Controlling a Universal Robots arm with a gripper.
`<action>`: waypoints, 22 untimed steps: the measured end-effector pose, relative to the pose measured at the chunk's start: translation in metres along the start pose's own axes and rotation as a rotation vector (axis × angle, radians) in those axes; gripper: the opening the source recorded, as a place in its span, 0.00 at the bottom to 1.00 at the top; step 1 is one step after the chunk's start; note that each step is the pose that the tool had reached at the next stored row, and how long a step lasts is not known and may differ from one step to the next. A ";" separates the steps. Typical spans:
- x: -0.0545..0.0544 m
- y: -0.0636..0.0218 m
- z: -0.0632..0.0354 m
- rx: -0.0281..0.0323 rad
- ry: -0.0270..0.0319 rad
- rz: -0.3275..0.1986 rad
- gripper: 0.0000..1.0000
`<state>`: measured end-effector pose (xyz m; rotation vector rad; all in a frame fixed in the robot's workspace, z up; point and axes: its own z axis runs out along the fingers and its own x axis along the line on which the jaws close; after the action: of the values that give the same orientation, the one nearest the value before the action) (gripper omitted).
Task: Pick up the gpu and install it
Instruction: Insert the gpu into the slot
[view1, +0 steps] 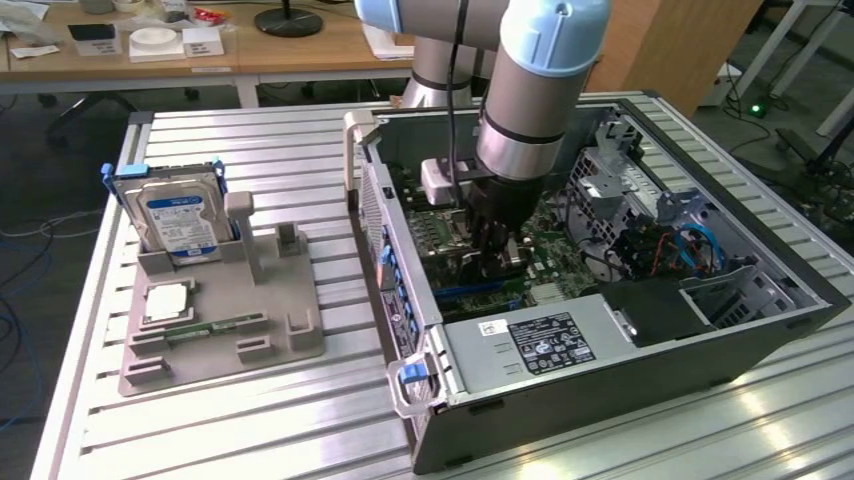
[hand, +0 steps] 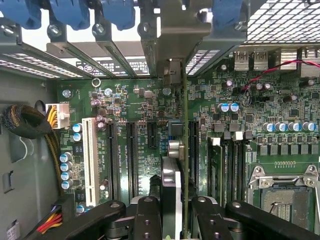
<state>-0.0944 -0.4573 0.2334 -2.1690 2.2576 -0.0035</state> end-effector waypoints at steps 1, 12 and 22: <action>0.000 0.0000 0.0006 0.0000 0.0001 0.000 0.28; 0.000 0.0000 0.0041 -0.0001 0.0000 0.000 0.28; 0.000 0.0001 0.0059 -0.0001 -0.0004 0.000 0.28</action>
<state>-0.0944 -0.4573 0.2275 -2.1688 2.2574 -0.0029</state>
